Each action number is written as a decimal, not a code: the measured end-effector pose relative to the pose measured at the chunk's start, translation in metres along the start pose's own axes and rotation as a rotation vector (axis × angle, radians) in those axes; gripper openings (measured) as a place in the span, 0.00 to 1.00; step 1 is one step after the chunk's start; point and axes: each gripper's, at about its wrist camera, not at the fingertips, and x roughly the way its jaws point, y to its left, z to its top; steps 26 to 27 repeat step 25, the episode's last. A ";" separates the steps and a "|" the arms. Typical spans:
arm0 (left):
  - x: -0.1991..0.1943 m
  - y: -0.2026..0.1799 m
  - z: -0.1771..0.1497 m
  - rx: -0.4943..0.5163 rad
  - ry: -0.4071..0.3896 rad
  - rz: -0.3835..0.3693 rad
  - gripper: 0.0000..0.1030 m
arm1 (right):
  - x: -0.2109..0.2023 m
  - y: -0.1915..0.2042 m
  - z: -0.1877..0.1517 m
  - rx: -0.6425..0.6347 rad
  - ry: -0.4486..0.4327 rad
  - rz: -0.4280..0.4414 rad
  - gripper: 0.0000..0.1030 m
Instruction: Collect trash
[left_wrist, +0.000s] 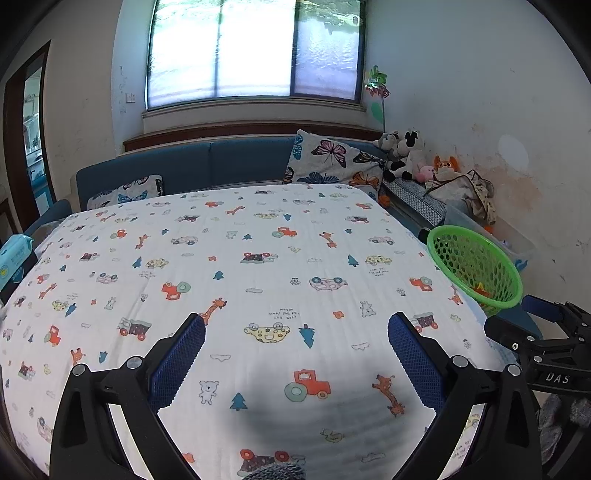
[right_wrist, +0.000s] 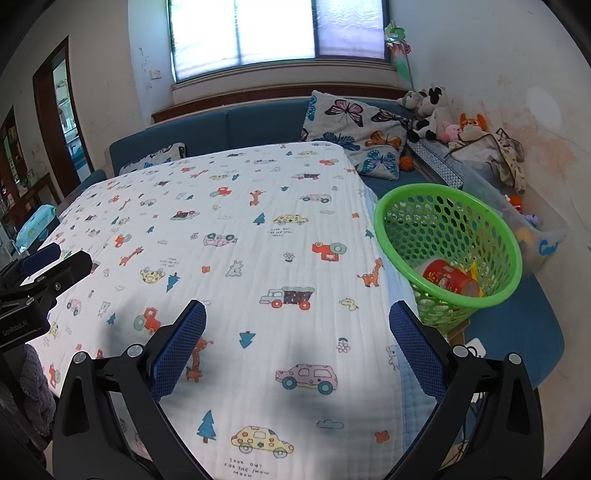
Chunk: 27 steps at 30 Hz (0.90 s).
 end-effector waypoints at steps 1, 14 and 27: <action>0.000 0.000 -0.001 0.000 0.002 -0.002 0.93 | 0.000 -0.001 0.000 0.000 0.000 0.000 0.96; -0.001 0.000 -0.001 0.002 -0.009 -0.004 0.93 | 0.000 0.000 0.000 0.001 0.001 0.004 0.96; 0.000 0.001 -0.003 0.002 -0.005 -0.007 0.93 | 0.001 0.004 -0.001 -0.002 0.003 0.003 0.96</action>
